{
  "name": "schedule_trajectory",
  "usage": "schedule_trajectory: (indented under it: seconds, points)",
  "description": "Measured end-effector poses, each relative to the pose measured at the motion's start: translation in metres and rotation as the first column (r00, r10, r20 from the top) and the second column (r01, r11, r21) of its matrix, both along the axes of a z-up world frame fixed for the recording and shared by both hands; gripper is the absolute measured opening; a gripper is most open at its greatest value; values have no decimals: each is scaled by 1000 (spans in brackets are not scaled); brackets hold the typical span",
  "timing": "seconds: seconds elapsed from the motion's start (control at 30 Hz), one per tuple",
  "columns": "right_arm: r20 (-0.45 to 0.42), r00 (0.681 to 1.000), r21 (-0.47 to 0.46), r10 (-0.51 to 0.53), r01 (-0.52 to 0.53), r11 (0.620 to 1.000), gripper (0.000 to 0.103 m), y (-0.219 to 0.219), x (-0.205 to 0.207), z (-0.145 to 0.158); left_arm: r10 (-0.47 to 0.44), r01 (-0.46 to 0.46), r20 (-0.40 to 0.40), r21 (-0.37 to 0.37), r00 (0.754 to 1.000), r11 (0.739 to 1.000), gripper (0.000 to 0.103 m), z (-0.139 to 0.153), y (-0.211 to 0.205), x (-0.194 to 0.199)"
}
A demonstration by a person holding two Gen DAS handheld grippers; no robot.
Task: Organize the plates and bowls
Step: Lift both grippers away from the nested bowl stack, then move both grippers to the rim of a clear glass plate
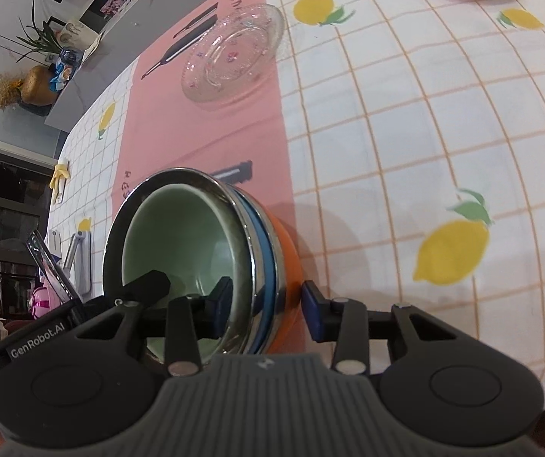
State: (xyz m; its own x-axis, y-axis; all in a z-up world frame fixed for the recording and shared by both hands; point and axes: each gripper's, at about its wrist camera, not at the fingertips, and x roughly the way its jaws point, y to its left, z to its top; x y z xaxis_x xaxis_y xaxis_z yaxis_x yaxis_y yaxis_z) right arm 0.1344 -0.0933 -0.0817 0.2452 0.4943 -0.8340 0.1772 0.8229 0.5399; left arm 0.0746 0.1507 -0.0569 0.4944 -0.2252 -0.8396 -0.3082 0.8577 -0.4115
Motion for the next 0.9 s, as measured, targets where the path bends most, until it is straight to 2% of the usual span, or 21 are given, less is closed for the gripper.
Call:
schedule_trajectory:
  seconds: [0.23, 0.3, 0.37, 0.47, 0.57, 0.7, 0.9]
  points:
    - [21, 999, -1, 27, -27, 1000, 43, 1, 1, 4, 15, -15, 9, -17, 1000, 1000, 47, 2, 4, 0]
    - [50, 998, -12, 32, -31, 999, 54, -2, -2, 11, 26, -25, 31, -12, 999, 1000, 49, 8, 6, -1]
    - [91, 995, -42, 40, -37, 998, 58, -6, -5, 21, 39, -40, 66, 21, 997, 999, 55, 17, 4, -3]
    - [149, 988, -61, 49, -40, 997, 61, -16, -13, 38, 36, -48, 127, 91, 991, 995, 56, 35, -5, -6]
    - [204, 978, -69, 35, -21, 997, 63, -32, -22, 53, -5, -21, 208, 126, 978, 992, 56, 55, -21, -12]
    - [277, 961, -103, -1, 31, 994, 63, -59, -35, 68, -105, 64, 295, 145, 950, 987, 56, 76, -53, -15]
    - [362, 929, -169, -85, 154, 974, 62, -106, -56, 77, -227, 196, 339, 122, 913, 973, 54, 79, -106, -7]
